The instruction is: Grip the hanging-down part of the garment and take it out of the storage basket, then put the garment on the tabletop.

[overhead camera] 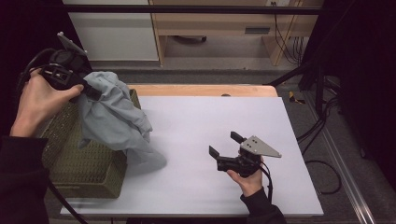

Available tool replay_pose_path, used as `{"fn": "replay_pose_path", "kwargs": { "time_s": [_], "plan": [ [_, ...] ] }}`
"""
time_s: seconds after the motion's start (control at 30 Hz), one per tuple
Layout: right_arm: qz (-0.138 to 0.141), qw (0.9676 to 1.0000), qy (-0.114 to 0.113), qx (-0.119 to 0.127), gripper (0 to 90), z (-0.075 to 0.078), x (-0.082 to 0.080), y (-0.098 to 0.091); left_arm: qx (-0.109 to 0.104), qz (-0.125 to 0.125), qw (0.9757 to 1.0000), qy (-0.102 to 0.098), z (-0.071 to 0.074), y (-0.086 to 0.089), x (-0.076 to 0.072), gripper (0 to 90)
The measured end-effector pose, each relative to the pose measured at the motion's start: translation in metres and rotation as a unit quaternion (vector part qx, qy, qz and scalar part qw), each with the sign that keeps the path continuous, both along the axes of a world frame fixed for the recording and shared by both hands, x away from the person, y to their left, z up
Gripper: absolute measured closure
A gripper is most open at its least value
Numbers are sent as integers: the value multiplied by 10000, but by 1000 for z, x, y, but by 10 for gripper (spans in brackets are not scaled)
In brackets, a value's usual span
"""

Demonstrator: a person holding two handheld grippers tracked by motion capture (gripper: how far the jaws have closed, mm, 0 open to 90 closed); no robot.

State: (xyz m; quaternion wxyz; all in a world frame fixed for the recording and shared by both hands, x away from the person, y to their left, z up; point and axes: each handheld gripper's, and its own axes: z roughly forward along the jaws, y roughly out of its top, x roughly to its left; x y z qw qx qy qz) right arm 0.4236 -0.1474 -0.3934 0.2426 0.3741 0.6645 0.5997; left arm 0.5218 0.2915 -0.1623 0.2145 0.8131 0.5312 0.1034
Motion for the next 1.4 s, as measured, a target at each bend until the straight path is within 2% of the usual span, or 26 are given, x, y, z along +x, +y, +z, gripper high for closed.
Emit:
{"fn": "replay_pose_path", "kwargs": {
  "time_s": [0.27,0.33,0.47,0.63,0.93,1.4],
  "plan": [
    [-391,9992,-2,-77,62,-12,-10,-27,-30,6,10000,0,-1,2,0,788],
    [-391,9992,3,-79,62,-14,-11,-29,-17,-1,10000,5,-1,2,0,789],
    [-536,9982,4,-275,57,-19,-19,-40,-67,5,10000,-20,-1,4,1,789],
    [-599,9977,-21,-320,51,-24,-25,-48,-82,-3,10000,-4,-2,6,0,788],
    [-637,9975,-7,-319,42,-31,-35,-54,-71,-28,10000,5,-3,6,0,788],
    [-661,9975,-39,-267,42,-31,-36,-57,-106,-27,9999,-23,-1,0,2,790]
  ]
}}
